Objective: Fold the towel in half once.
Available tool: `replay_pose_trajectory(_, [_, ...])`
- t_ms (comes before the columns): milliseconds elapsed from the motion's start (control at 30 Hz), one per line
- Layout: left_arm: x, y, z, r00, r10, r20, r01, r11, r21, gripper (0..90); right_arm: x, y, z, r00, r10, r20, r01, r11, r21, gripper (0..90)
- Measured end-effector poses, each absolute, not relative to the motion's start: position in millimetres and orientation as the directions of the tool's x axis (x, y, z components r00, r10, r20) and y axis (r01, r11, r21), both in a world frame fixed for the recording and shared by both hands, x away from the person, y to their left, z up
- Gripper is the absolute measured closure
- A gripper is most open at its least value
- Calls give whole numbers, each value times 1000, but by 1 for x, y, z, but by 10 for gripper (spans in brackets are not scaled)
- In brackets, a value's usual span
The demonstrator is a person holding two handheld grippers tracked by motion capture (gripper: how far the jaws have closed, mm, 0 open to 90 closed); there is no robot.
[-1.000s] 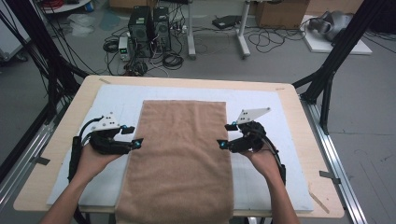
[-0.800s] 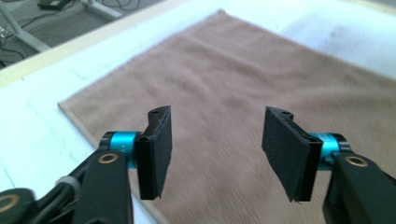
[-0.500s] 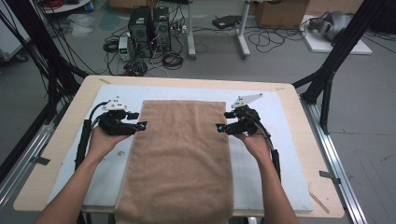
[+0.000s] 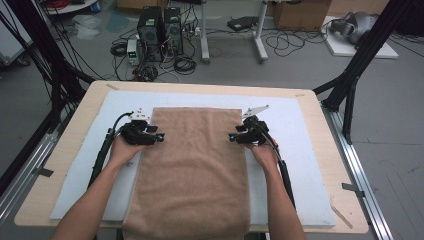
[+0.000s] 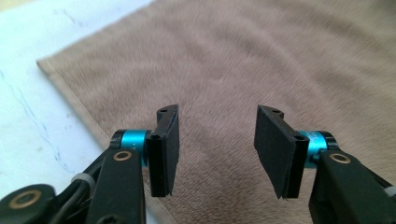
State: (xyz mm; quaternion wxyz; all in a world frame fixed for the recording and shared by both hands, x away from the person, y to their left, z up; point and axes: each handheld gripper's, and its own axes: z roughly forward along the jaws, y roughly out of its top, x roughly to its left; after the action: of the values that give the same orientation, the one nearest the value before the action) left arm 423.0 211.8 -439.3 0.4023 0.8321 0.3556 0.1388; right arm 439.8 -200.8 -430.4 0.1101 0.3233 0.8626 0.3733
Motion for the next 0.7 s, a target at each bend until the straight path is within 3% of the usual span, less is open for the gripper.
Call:
replay_pose_trajectory(133, [426,214,-446,690,719,-77,503,-401,766,543,445,-205,-442,-734,673,89,528,484,698,501])
replay_pose_trajectory(267, [427,214,-444,666,745,-43,507,-410,758,688,443,-201,-439,-724,687,64,532,496,687,673])
replay_pose_trajectory(400, [428,216,-444,638,768,-59,530,-382,757,823,443,-199,-438,-739,665,104,543,499,675,820])
replay_pose_trajectory(700, [424,221,-436,661,748,-55,511,-394,764,872,439,-207,-423,-760,636,133,523,479,705,837])
